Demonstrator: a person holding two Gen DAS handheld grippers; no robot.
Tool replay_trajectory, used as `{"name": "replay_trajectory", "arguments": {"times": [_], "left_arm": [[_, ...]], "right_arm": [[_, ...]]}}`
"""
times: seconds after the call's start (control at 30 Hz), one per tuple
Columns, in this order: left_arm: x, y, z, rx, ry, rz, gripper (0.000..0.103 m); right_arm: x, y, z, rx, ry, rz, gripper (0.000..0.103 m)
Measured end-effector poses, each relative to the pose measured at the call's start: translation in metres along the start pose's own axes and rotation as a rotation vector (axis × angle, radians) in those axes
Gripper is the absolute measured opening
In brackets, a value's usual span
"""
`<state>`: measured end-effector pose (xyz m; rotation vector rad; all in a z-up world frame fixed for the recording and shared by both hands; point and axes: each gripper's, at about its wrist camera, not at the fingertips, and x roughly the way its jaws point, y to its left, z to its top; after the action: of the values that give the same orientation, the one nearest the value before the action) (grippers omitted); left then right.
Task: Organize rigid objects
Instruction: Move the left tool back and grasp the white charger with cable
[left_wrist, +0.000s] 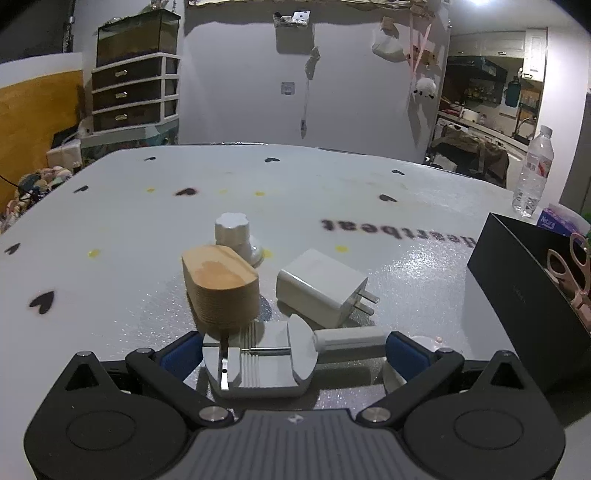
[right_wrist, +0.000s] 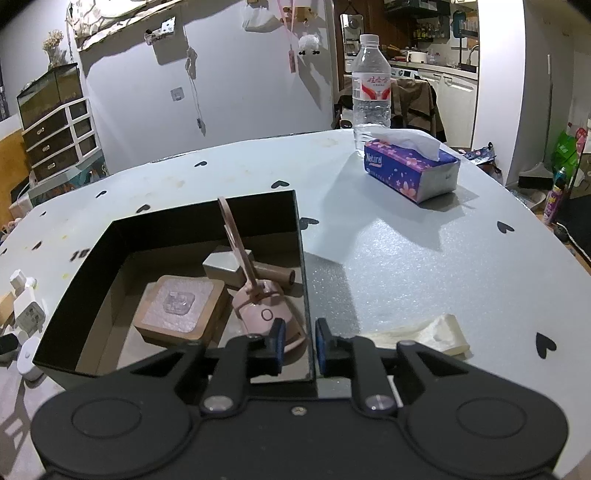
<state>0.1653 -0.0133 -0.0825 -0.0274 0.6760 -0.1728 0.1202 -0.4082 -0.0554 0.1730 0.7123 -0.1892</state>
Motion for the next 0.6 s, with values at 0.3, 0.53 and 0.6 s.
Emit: {"name": "replay_trajectory", "arguments": {"times": [0.3,0.53,0.6], "left_arm": [[-0.002,0.015,-0.002,-0.064,-0.006,-0.057,0.067],[-0.004,0.014,-0.003,-0.067,-0.006,-0.054,0.066],[-0.005,0.014,-0.003,-0.077,0.000,-0.055,0.066]], "right_arm": [[0.002,0.003,0.000,0.001,0.006,-0.017,0.020],[0.003,0.004,0.000,0.003,0.005,-0.017,0.020],[0.003,0.003,0.000,0.004,0.004,-0.015,0.020]]}}
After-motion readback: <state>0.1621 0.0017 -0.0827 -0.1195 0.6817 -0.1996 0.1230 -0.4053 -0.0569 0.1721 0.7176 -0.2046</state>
